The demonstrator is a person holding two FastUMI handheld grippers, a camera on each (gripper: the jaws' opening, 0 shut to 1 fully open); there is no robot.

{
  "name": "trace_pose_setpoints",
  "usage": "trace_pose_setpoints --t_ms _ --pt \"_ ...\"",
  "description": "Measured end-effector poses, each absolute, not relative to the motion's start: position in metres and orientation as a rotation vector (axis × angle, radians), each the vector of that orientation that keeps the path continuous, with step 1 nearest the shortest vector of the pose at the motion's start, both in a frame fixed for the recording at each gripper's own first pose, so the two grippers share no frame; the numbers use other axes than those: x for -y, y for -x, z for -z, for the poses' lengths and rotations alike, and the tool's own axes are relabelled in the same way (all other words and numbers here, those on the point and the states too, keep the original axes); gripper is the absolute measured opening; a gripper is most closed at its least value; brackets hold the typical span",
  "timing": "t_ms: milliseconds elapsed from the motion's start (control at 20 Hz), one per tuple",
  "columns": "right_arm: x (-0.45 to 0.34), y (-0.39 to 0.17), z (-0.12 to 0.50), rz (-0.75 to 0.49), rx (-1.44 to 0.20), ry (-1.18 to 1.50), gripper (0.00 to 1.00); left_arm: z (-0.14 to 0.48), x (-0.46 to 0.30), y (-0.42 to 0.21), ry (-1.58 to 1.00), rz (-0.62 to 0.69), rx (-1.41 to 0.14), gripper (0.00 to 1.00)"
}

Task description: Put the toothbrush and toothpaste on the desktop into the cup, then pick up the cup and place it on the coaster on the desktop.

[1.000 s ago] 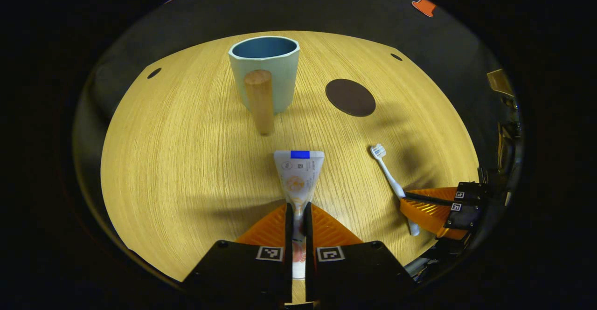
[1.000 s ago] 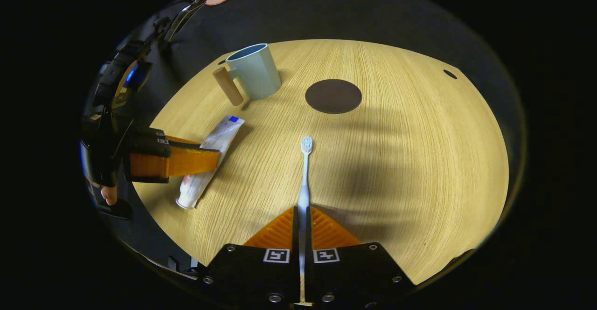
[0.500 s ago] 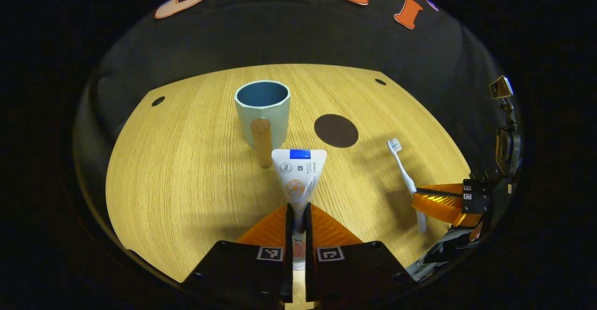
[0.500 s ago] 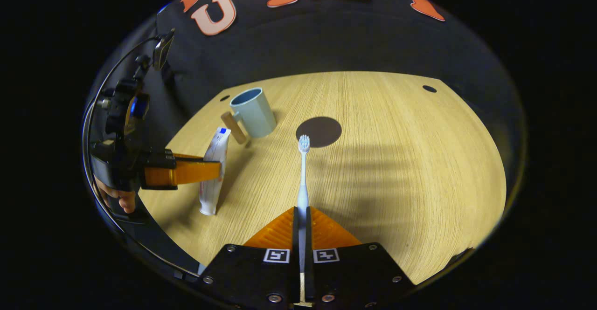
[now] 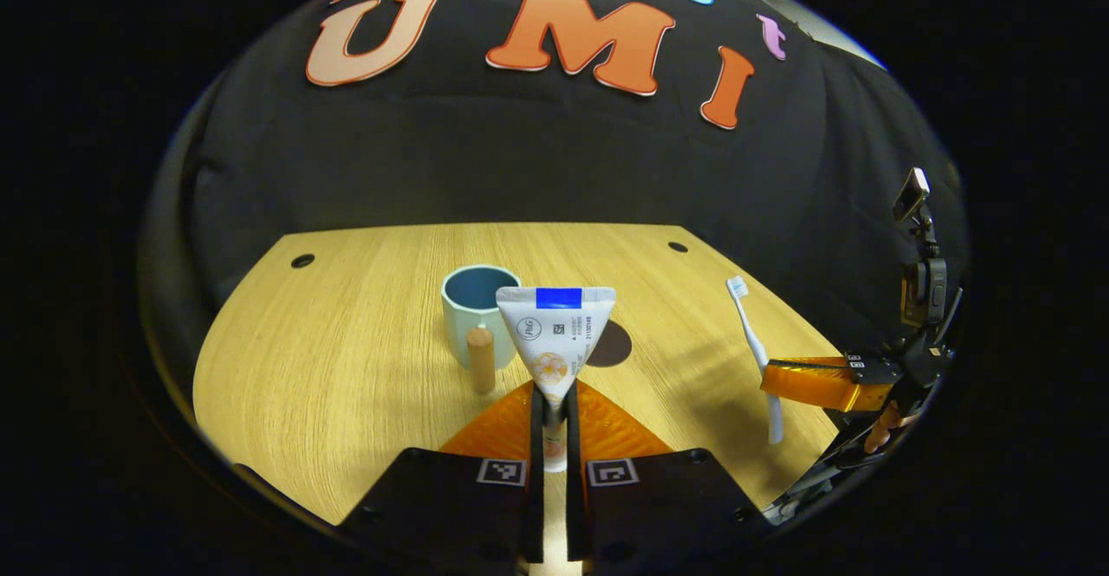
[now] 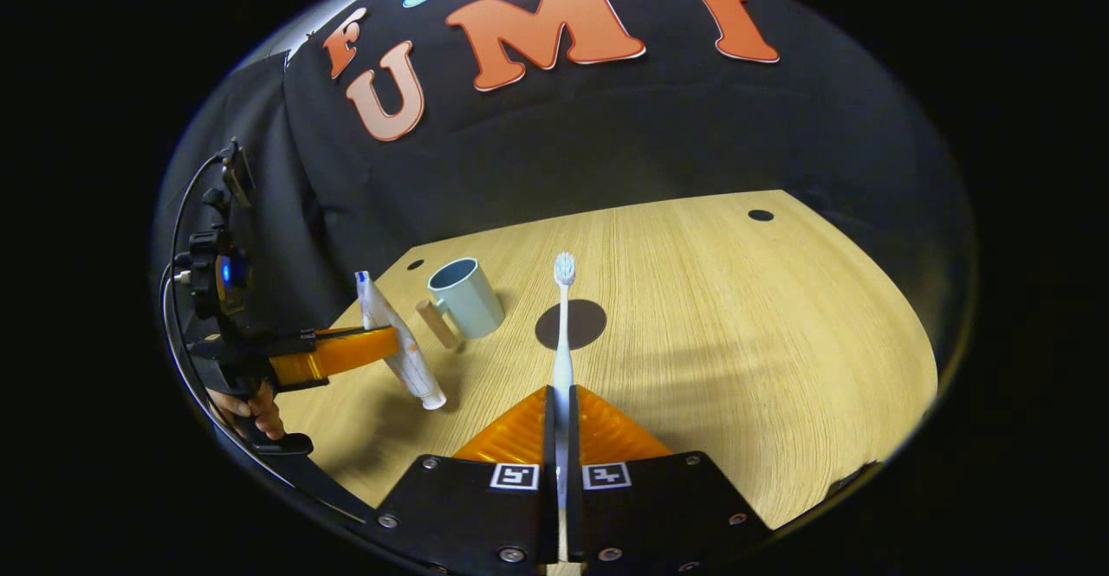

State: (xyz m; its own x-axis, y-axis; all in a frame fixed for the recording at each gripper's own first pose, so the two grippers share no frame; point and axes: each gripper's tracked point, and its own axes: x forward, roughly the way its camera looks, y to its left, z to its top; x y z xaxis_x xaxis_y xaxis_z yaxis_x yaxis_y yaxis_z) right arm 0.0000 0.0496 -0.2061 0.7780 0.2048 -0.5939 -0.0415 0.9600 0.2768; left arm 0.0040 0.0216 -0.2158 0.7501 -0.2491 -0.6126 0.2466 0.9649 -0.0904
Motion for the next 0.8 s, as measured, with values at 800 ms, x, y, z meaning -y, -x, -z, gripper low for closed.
trace_pose_setpoints --t_ms 800 --pt "-0.038 -0.047 0.138 -0.091 -0.311 -0.233 0.04 0.115 -0.034 -0.071 0.052 0.223 -0.213 0.11"
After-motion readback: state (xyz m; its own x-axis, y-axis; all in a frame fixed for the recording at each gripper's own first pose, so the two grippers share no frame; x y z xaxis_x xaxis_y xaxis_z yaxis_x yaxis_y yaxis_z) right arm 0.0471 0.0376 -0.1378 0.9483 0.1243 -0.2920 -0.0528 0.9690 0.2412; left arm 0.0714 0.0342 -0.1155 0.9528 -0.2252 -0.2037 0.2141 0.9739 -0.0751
